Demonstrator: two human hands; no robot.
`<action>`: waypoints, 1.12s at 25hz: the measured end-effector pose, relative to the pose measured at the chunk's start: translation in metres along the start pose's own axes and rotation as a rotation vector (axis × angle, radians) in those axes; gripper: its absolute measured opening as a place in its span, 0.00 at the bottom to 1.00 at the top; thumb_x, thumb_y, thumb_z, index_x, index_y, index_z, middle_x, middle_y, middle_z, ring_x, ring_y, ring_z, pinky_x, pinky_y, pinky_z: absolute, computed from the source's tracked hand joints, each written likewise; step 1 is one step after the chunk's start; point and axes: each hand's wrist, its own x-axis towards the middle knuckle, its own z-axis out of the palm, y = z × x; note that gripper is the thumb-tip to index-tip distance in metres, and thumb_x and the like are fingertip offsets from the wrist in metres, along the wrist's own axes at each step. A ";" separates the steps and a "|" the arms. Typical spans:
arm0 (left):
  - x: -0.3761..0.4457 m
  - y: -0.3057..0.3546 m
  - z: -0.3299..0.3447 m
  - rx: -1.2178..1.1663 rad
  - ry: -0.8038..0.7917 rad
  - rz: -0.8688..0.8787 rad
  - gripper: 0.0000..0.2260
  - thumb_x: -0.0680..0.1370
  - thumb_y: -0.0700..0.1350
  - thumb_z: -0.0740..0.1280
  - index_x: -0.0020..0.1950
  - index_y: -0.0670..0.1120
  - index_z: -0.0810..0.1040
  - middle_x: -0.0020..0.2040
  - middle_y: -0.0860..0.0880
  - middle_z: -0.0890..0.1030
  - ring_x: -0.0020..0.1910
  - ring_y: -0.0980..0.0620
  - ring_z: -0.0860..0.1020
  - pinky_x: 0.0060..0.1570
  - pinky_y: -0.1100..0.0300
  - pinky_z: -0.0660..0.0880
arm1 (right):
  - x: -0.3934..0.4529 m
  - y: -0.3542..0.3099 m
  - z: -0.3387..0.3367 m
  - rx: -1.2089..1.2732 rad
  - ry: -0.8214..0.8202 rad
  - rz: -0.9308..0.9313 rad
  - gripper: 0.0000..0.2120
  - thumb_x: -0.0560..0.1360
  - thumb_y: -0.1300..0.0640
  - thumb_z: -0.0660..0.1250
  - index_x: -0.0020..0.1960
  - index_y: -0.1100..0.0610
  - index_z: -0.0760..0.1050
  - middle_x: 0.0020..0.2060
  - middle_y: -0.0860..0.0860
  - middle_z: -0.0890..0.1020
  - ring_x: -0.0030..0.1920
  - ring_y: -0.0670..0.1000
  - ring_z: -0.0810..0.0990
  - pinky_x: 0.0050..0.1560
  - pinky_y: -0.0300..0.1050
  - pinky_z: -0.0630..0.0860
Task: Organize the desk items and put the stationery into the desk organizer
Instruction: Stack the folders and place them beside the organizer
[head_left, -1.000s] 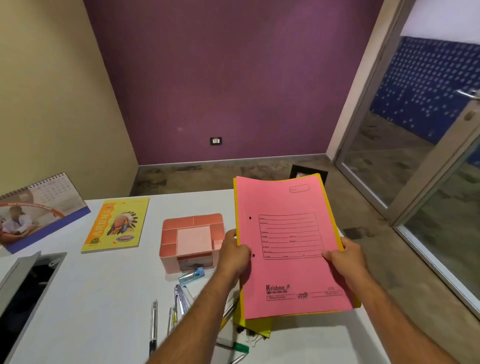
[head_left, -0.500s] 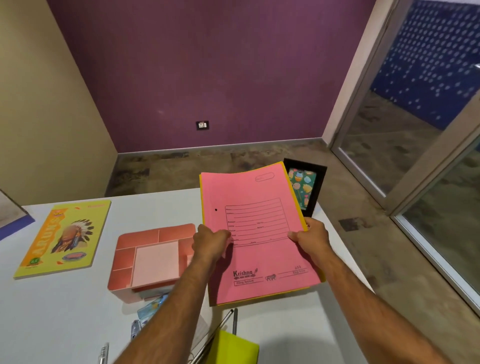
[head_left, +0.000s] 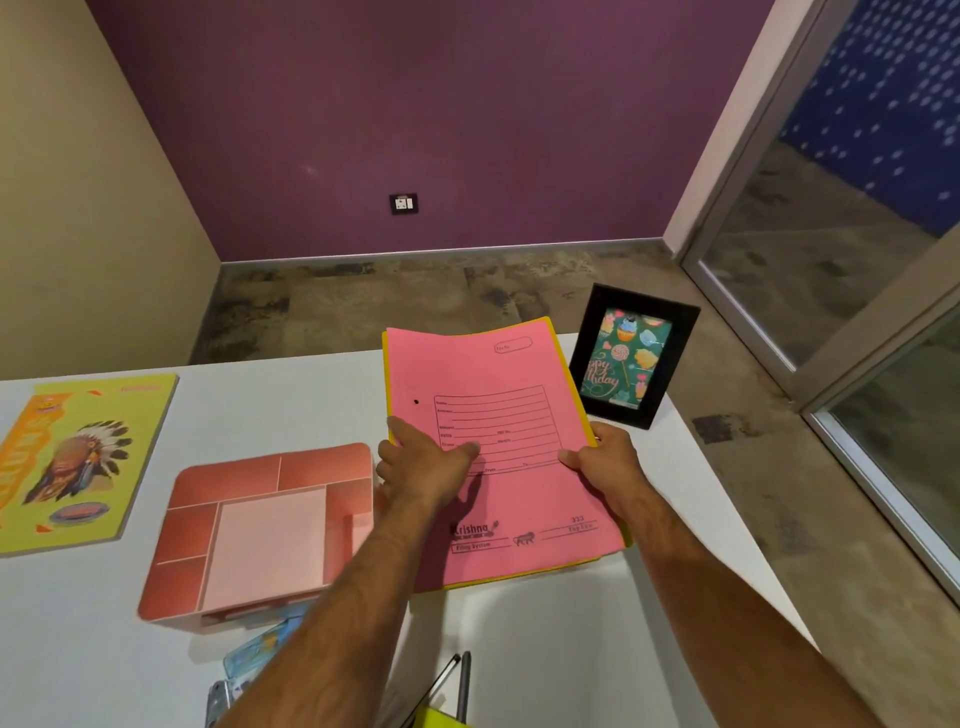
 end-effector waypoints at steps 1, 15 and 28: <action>0.004 -0.001 0.002 0.006 0.006 -0.011 0.53 0.71 0.61 0.72 0.79 0.44 0.38 0.76 0.38 0.55 0.75 0.38 0.56 0.72 0.44 0.59 | 0.003 0.002 0.004 -0.020 -0.002 -0.001 0.13 0.69 0.64 0.74 0.52 0.53 0.81 0.48 0.53 0.85 0.48 0.57 0.84 0.56 0.58 0.80; 0.017 -0.020 0.020 0.094 -0.049 -0.010 0.52 0.72 0.49 0.74 0.78 0.45 0.34 0.79 0.37 0.39 0.78 0.39 0.41 0.75 0.46 0.51 | 0.008 0.003 0.032 -0.623 0.139 -0.052 0.18 0.72 0.47 0.70 0.58 0.52 0.72 0.51 0.53 0.67 0.58 0.59 0.71 0.59 0.56 0.72; 0.013 -0.038 0.021 0.342 -0.085 0.137 0.45 0.78 0.51 0.66 0.78 0.40 0.34 0.75 0.36 0.28 0.76 0.39 0.31 0.75 0.50 0.40 | 0.004 0.008 0.039 -0.806 0.132 -0.089 0.26 0.75 0.41 0.62 0.68 0.53 0.66 0.63 0.57 0.70 0.64 0.59 0.69 0.62 0.58 0.70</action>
